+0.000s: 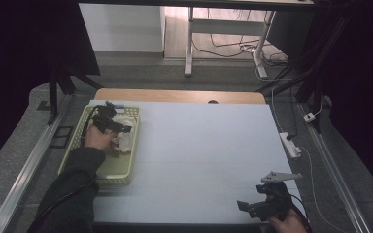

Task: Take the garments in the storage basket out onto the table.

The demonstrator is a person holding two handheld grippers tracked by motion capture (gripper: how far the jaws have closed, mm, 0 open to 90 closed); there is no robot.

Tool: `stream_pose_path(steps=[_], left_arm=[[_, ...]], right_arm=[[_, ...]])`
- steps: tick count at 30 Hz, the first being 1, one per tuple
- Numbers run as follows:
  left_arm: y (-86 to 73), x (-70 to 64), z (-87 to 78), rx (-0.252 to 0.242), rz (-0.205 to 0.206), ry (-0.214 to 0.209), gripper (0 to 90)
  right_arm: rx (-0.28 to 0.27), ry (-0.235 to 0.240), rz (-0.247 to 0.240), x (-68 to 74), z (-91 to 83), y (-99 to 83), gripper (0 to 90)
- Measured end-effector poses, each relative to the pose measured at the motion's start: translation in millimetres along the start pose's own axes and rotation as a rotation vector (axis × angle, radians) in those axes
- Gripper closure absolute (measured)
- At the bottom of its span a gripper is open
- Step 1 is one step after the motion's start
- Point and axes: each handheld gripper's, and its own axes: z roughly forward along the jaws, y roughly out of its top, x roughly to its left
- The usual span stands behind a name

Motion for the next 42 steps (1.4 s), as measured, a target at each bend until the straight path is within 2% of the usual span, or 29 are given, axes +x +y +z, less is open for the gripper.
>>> stream_pose_path(steps=[2,5,7,9,13,15,16,18,19,20,22,23,24,30,33,37,42], left_arm=[[0.0,-0.5,3.7,0.033,0.012,0.012,0.0],[-1.8,1.1,9.6,0.077,0.007,0.011,0.0],[-3.9,3.8,11.7,0.079,0.000,-0.010,0.0],[-4.5,4.2,12.1,0.072,-0.004,-0.013,0.0],[-5.8,0.6,13.7,0.079,0.034,0.016,0.0],[-5.4,-4.3,14.9,0.102,0.073,0.051,0.8],[-4.9,-5.8,14.4,0.107,0.081,0.052,1.7],[-4.4,-7.2,12.0,0.106,0.084,0.050,7.4],[-4.7,-7.9,10.6,0.101,0.086,0.048,16.7],[-5.1,-8.4,8.9,0.094,0.092,0.048,16.7],[-5.9,-9.5,6.6,0.083,0.101,0.046,27.2],[-6.2,-10.4,5.9,0.079,0.101,0.045,36.1],[-6.4,-11.4,5.0,0.076,0.103,0.045,36.1],[-6.4,-14.6,2.2,0.080,0.099,0.045,60.5],[-5.8,-14.8,1.4,0.089,0.075,0.038,67.2],[-5.5,-12.9,0.5,0.092,0.041,0.017,70.1],[-4.6,-13.9,-0.2,0.098,0.046,0.017,70.4]], right_arm=[[0.001,0.000,-0.001,0.1,0.0,0.0,1.1],[0.001,0.000,-0.002,0.0,0.0,-0.2,1.1],[0.002,-0.001,-0.004,0.1,0.0,-0.2,1.1],[0.003,-0.001,-0.005,0.4,0.1,-0.2,1.1],[0.005,-0.002,-0.008,0.6,0.4,-0.3,1.1],[0.005,-0.003,-0.009,0.7,0.4,-0.3,1.1],[0.005,-0.003,-0.009,0.7,0.4,-0.3,1.1],[0.007,-0.004,-0.009,0.9,0.4,-0.4,1.1],[0.008,-0.005,-0.009,1.0,0.5,-0.3,1.1],[0.008,-0.005,-0.009,1.0,0.5,-0.3,1.1],[0.011,-0.008,-0.011,1.3,0.5,-0.2,1.1],[0.012,-0.006,-0.011,1.3,0.6,-0.2,1.1],[0.012,-0.006,-0.011,1.3,0.6,-0.2,1.1],[0.014,-0.005,-0.013,1.4,0.8,-0.2,1.1],[0.013,-0.005,-0.015,1.4,1.0,-0.2,1.1],[0.015,-0.005,-0.018,1.5,1.2,-0.1,1.1],[0.017,-0.003,-0.016,1.5,1.3,-0.1,1.1]])
